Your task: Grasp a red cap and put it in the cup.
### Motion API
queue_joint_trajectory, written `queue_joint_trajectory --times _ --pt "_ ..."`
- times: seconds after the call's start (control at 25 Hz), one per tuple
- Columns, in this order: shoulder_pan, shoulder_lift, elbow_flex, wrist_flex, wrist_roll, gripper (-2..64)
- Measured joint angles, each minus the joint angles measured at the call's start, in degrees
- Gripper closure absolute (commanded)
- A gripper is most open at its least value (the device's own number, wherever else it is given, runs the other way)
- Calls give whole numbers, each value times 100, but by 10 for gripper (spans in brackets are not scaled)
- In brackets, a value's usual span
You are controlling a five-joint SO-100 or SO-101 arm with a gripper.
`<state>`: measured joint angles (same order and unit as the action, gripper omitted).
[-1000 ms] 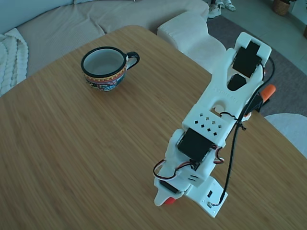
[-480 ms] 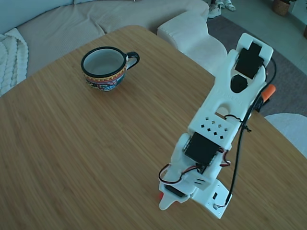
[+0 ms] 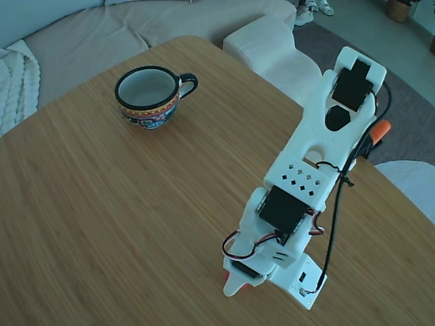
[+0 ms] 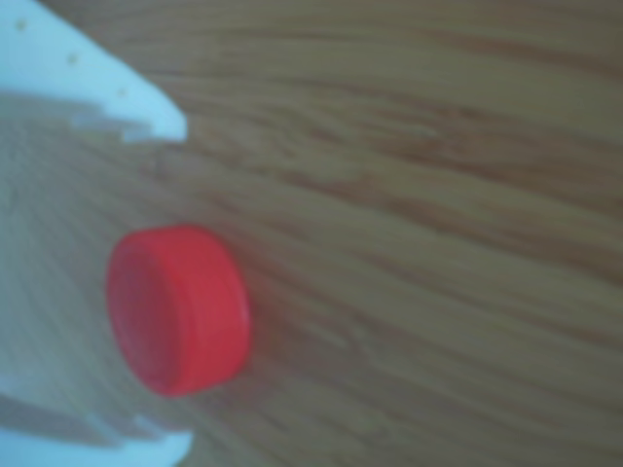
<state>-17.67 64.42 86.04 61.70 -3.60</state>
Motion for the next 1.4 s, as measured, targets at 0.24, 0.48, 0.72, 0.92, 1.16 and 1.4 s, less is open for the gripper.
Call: queue_joint_trajectory --times 0.24,0.48,0.72,0.92,1.16,1.4 --pt "-9 0 0 0 123 525" --pt "158 0 0 0 149 531" --pt "202 0 0 0 149 531" --pt "396 0 -299 255 149 529" --pt "1063 0 -1178 932 202 524" --pt "1793 0 -2514 1828 158 523"
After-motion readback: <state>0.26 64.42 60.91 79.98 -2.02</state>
